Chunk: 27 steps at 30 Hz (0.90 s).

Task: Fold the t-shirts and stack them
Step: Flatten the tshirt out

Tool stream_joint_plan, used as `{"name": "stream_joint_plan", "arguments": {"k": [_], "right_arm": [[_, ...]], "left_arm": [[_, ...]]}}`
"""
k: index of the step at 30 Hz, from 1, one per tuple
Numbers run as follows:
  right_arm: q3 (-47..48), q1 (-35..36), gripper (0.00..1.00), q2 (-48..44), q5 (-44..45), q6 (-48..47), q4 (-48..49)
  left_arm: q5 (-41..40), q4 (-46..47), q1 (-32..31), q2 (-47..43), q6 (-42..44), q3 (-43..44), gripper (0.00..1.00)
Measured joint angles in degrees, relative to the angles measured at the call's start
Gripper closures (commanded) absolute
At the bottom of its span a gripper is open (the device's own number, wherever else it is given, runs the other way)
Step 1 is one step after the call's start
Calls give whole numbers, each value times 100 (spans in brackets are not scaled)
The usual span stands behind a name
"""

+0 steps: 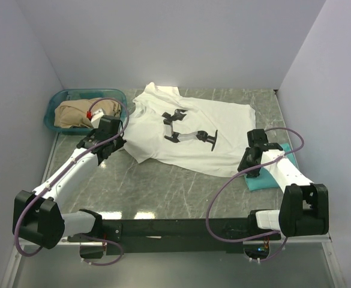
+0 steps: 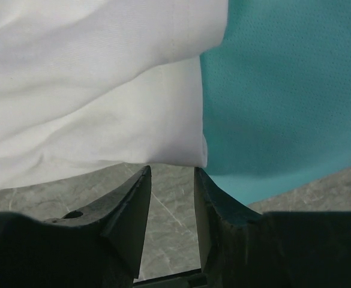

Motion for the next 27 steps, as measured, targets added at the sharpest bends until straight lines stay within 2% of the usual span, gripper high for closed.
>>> {"name": "stream_joint_plan", "arguments": {"k": [10, 12, 14, 15, 16, 23, 27], "right_arm": [[-160, 0, 59, 179, -103, 131, 468], [-160, 0, 65, 245, -98, 155, 560], [-173, 0, 77, 258, -79, 188, 643], [-177, 0, 85, 256, -66, 212, 678], [-186, 0, 100, 256, -44, 234, 719], [-286, 0, 100, -35, 164, 282, 717], [-289, -15, 100, -774, 393, 282, 442]], "left_arm": [[0, 72, 0, 11, 2, -15, 99], [0, 70, 0, 24, 2, -15, 99], [-2, 70, 0, 24, 2, -17, 99], [-2, 70, 0, 24, 2, -17, 99], [-2, 70, 0, 24, 0, -17, 99], [-2, 59, 0, -20, -22, -81, 99], [2, 28, 0, -216, -74, -227, 99]]}}
